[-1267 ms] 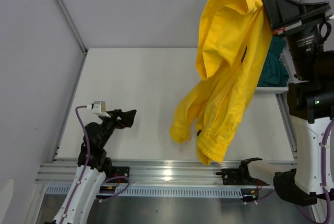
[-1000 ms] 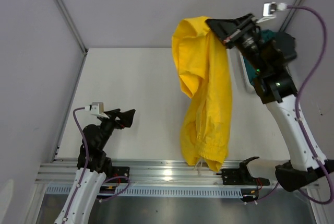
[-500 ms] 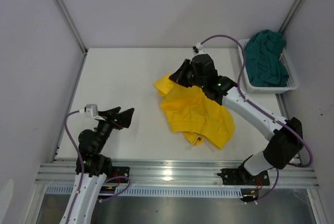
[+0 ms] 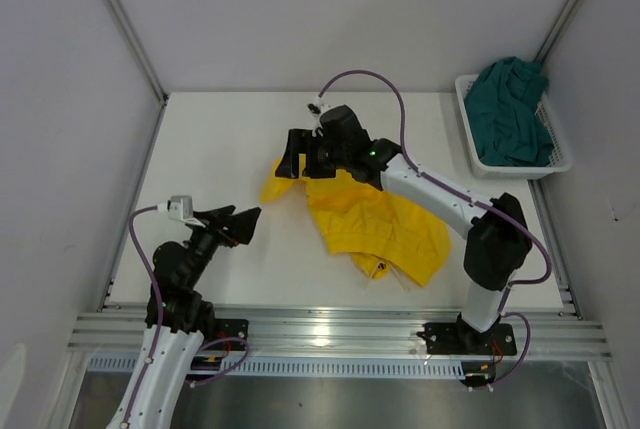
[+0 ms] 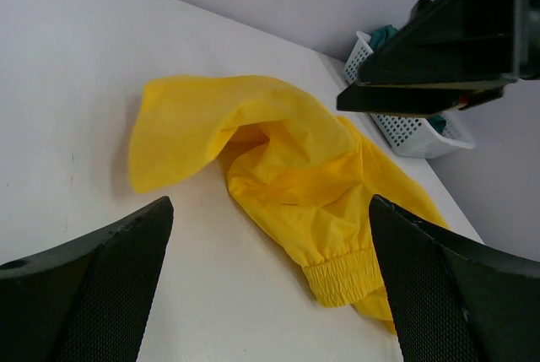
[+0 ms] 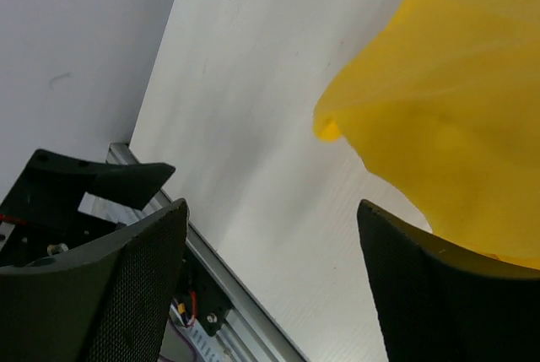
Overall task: Fold and stack the shorts
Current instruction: Move the shorts to the center of the board, then flatten the shorts out
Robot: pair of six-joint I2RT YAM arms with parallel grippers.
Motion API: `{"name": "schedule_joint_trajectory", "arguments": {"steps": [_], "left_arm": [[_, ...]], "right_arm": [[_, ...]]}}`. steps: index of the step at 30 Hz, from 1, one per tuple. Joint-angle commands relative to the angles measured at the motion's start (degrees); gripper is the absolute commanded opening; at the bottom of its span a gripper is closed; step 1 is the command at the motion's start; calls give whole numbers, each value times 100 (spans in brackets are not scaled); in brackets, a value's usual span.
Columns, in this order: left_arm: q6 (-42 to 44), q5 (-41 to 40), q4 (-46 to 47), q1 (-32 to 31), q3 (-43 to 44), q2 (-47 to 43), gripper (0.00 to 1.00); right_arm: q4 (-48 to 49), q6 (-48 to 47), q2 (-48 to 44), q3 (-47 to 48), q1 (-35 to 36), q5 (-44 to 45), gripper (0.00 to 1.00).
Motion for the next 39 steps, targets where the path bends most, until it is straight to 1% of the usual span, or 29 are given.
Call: {"name": "schedule_joint_trajectory", "arguments": {"steps": [1, 3, 5, 6, 8, 9, 11, 12, 13, 14, 16, 17, 20, 24, 28, 32, 36, 39], "left_arm": [[163, -70, -65, -36, 251, -84, 99], [189, -175, -135, -36, 287, -58, 99], [225, -281, -232, -36, 313, 4, 99], [242, -412, -310, -36, 339, 82, 99], [251, -527, -320, -36, 357, 188, 99], [242, -710, -538, -36, 375, 241, 99], [207, -965, -732, -36, 436, 460, 99], [198, -1167, -855, -28, 445, 513, 99], [216, -1221, -865, -28, 463, 627, 99], [225, -1239, -874, -36, 463, 663, 99], [251, -1292, -882, -28, 428, 707, 99], [251, -1292, -882, -36, 419, 707, 99], [260, -1283, -900, -28, 393, 594, 99], [304, -1318, -944, -28, 392, 453, 99], [330, -1336, -962, -28, 393, 487, 99], [365, -1345, -953, -36, 419, 575, 99], [374, -1353, -979, -28, 436, 610, 99], [383, -1362, -997, -36, 436, 584, 99]], "right_arm": [[59, -804, -861, -334, 38, 342, 85], [-134, -1121, -1063, -615, 116, 448, 84], [-405, -1568, -1284, -1028, 240, 737, 83], [-520, -1684, -1336, -1151, 414, 1060, 80], [-854, -1886, -1363, -1433, 582, 1422, 75], [-951, -1914, -1363, -1521, 661, 1876, 70], [-1066, -1975, -1363, -1775, 1004, 2152, 67], [-1040, -1984, -1363, -1863, 1135, 2423, 67], [-1031, -1984, -1355, -1934, 1398, 2513, 67], [-1040, -1967, -1294, -1987, 1513, 2618, 67], [-1197, -1835, -1179, -1987, 1812, 3092, 68], [-1285, -1774, -1005, -1918, 1883, 3381, 68], [-1453, -1589, -740, -1821, 2067, 3699, 68], [-1523, -1457, -231, -1628, 2191, 4077, 67], [-1813, -1308, 253, -1355, 2200, 4421, 66], [-1699, -1264, 508, -1328, 2148, 4439, 59], [-1559, -1220, 649, -1424, 1981, 4360, 58], [-1375, -1211, 737, -1548, 1831, 4307, 55]]}}
